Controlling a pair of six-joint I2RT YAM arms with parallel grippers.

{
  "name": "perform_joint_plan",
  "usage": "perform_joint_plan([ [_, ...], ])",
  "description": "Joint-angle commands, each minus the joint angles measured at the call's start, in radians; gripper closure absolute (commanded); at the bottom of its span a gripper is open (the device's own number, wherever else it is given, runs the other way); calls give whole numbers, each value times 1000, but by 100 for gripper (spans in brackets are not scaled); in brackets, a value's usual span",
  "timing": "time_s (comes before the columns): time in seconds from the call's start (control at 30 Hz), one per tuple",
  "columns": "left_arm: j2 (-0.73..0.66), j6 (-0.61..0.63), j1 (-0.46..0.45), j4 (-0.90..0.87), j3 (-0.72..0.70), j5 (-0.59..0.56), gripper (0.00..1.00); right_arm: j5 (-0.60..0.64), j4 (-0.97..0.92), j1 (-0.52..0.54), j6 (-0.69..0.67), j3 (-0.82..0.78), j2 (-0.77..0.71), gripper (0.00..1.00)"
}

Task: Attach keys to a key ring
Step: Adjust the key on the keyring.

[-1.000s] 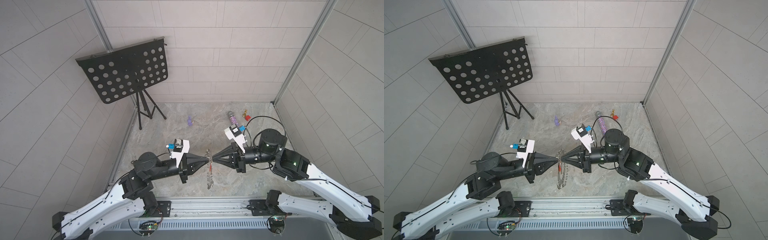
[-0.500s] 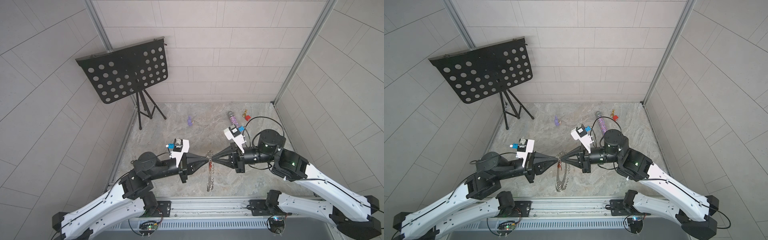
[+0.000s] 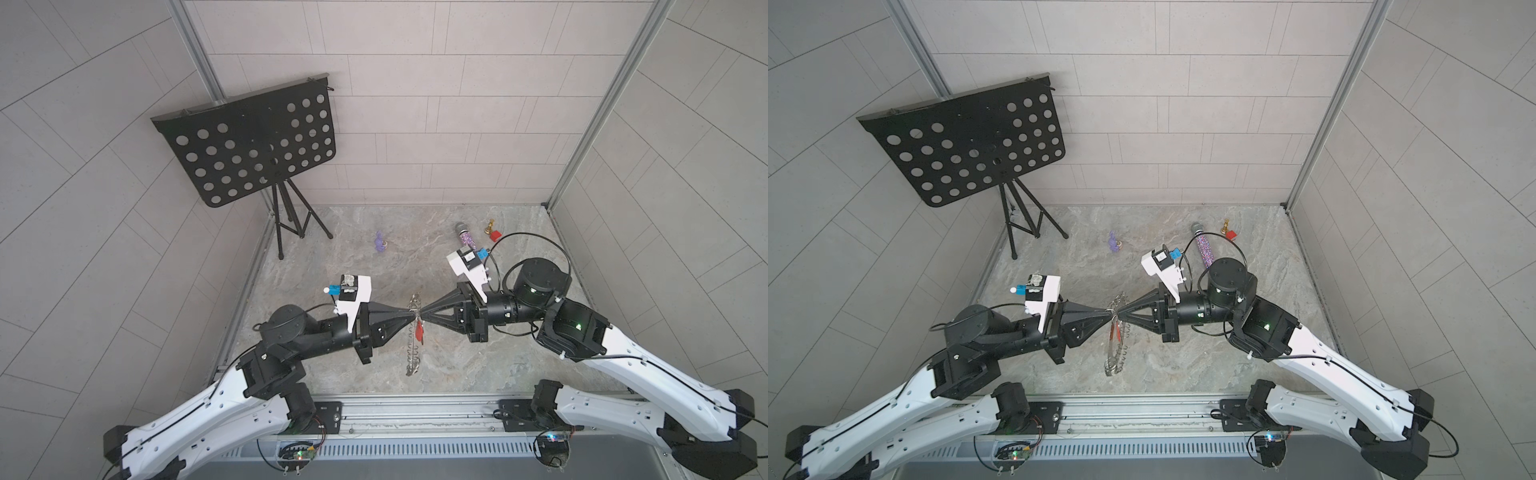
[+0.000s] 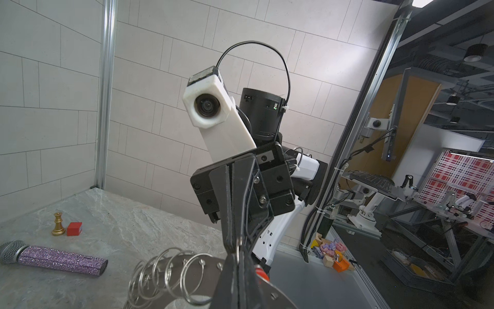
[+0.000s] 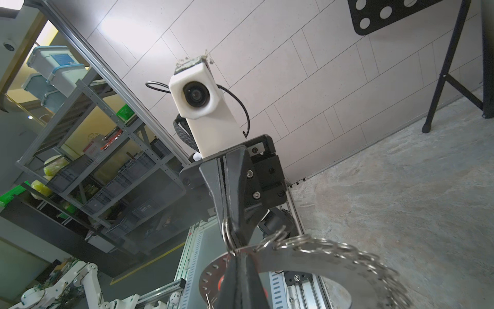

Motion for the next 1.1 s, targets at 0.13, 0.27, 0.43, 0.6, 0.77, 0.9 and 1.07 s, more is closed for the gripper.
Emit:
perform_joint_plan([
  [0.13, -8, -18, -6, 139, 30, 50, 100, 12, 71, -18, 46, -38, 35, 100],
  [0.27, -11, -9, -6, 105, 25, 34, 100, 45, 58, -25, 15, -31, -1, 98],
  [0.43, -16, -11, -7, 75, 1, 9, 100, 88, 45, -62, -15, -31, -85, 71],
  [0.6, -24, -20, -6, 70, -9, -11, 100, 132, -34, -69, -96, -11, -137, 61],
  [0.77, -18, -29, -6, 75, -10, -17, 100, 72, -83, -57, -154, 19, -117, 60],
  [0.9, -8, -40, -6, 89, -11, -24, 100, 73, -135, 1, -216, 53, -85, 60],
  [1.07, -8, -64, -5, 137, -31, -40, 100, 105, -165, 64, -268, 79, -51, 60],
])
